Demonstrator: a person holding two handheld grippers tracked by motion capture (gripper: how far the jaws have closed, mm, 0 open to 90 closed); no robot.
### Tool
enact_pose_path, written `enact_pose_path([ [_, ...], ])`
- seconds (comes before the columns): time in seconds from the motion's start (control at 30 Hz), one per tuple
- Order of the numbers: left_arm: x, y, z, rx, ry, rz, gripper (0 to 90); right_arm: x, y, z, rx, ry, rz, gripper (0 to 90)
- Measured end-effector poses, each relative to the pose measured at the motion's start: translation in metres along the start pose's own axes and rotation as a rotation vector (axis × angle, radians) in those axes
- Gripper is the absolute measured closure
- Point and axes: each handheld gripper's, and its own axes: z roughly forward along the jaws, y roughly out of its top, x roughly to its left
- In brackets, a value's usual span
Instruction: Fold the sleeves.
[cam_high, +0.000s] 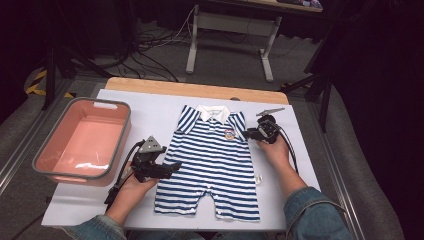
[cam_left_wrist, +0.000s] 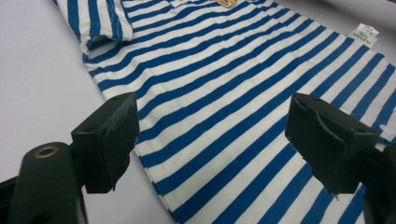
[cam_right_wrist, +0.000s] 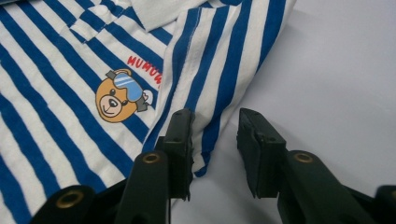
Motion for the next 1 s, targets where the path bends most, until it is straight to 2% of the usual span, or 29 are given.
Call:
enact_pose_path([
  [0.03,0.001,0.004,0.001,-0.008,-0.004,-0.004,18.9,0.000,0.000,0.000,0.007,0.027,0.001,80.6],
  [0.07,0.002,0.007,0.001,-0.010,0.002,-0.006,18.9,0.001,0.000,0.000,0.009,0.034,0.004,82.5],
  [0.13,0.003,0.010,0.002,-0.011,0.002,-0.007,18.9,0.002,0.002,0.000,0.010,0.020,-0.005,87.5],
  [0.23,0.006,0.018,0.005,-0.011,0.007,-0.003,19.0,0.003,0.003,-0.001,0.004,-0.016,-0.009,89.0],
  [0.37,0.012,0.029,0.011,-0.013,0.023,-0.022,19.1,0.002,0.001,-0.001,-0.012,-0.022,0.016,87.5],
  [0.43,0.016,0.037,0.015,-0.010,0.028,-0.015,19.0,0.003,0.000,-0.005,-0.031,-0.032,0.007,79.4],
  [0.47,0.019,0.045,0.020,-0.008,0.036,-0.003,18.6,0.003,-0.001,-0.011,-0.049,-0.053,-0.003,68.6],
  [0.5,0.020,0.049,0.022,-0.005,0.040,0.002,17.9,0.003,-0.001,-0.015,-0.063,-0.063,-0.014,62.5],
  [0.53,0.020,0.049,0.022,-0.005,0.040,0.002,17.4,0.003,-0.001,-0.015,-0.063,-0.063,-0.014,62.5],
  [0.67,0.027,0.065,0.031,0.009,0.056,0.024,16.7,0.006,-0.002,-0.031,-0.111,-0.085,-0.074,46.2],
  [0.77,0.033,0.075,0.037,0.026,0.059,0.042,15.9,0.006,-0.001,-0.039,-0.135,-0.061,-0.056,39.7],
  [0.83,0.041,0.085,0.043,0.049,0.063,0.018,15.4,0.006,0.001,-0.045,-0.160,-0.061,-0.053,35.5],
  [0.87,0.041,0.085,0.043,0.049,0.063,0.018,15.1,0.006,0.001,-0.045,-0.160,-0.061,-0.053,35.5],
  [1.0,0.055,0.097,0.051,0.052,0.081,0.007,14.2,0.004,0.007,-0.051,-0.177,-0.053,-0.041,34.2],
])
